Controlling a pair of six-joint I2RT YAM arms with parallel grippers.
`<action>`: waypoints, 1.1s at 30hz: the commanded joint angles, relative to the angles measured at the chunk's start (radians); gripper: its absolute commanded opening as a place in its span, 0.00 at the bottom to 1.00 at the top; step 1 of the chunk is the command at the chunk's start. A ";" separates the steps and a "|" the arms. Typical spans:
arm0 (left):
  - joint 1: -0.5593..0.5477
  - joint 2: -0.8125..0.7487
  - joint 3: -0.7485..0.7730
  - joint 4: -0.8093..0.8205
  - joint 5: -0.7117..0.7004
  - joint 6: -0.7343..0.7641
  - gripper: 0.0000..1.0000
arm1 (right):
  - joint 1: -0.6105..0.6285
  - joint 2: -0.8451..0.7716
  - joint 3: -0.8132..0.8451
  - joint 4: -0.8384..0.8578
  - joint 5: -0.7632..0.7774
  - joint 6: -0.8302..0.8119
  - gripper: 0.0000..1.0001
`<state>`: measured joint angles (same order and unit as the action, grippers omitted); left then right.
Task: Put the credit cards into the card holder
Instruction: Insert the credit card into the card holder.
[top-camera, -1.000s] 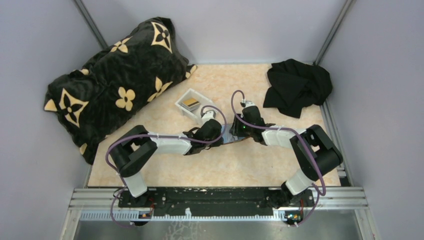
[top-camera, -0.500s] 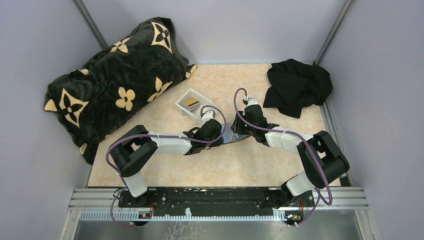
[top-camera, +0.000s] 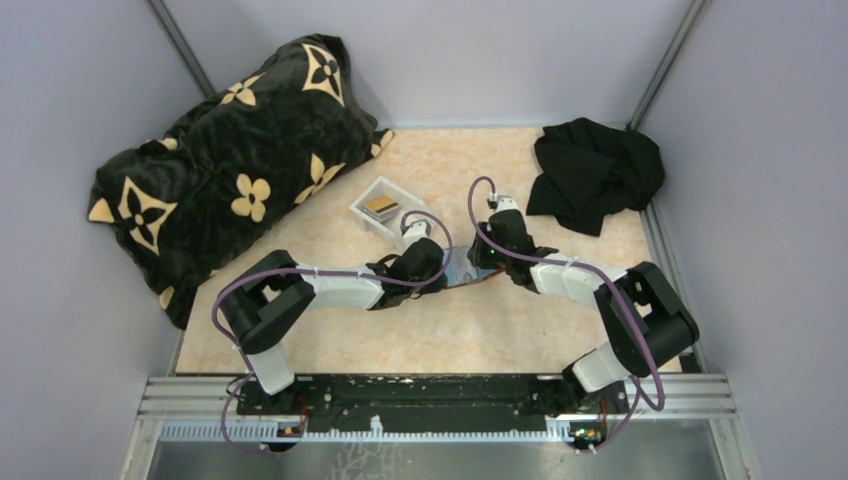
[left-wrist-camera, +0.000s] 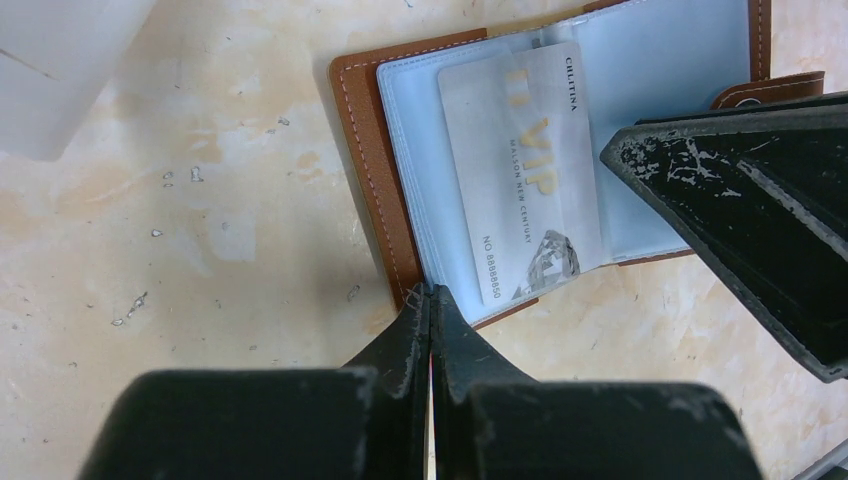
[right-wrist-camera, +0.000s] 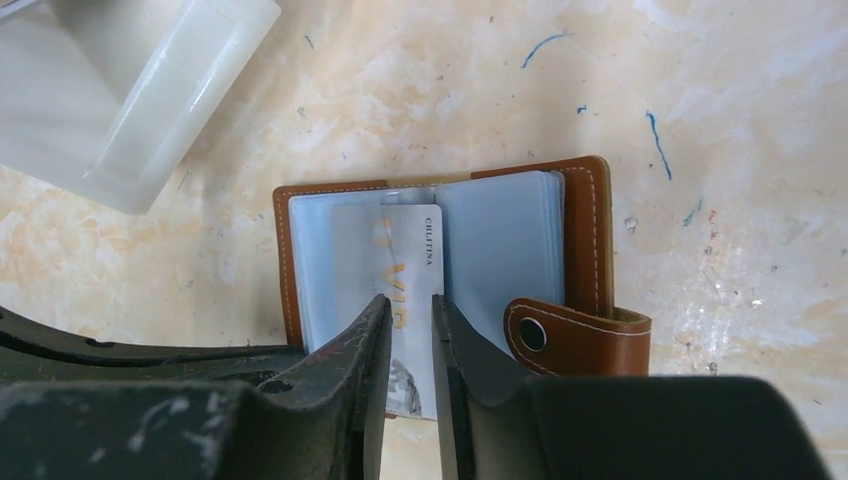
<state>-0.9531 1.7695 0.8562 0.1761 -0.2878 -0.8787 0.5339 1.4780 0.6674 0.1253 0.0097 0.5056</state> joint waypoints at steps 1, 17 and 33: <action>0.004 0.038 0.014 -0.050 -0.004 0.004 0.00 | -0.006 -0.030 0.007 0.004 0.053 -0.022 0.19; 0.004 0.047 0.014 -0.049 -0.001 0.006 0.00 | -0.008 0.053 -0.001 0.005 0.093 -0.044 0.08; 0.005 0.051 0.012 -0.036 0.011 0.003 0.00 | 0.035 0.098 0.026 0.028 0.058 -0.021 0.06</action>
<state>-0.9531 1.7821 0.8696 0.1768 -0.2871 -0.8787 0.5423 1.5494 0.6678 0.1272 0.0769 0.4747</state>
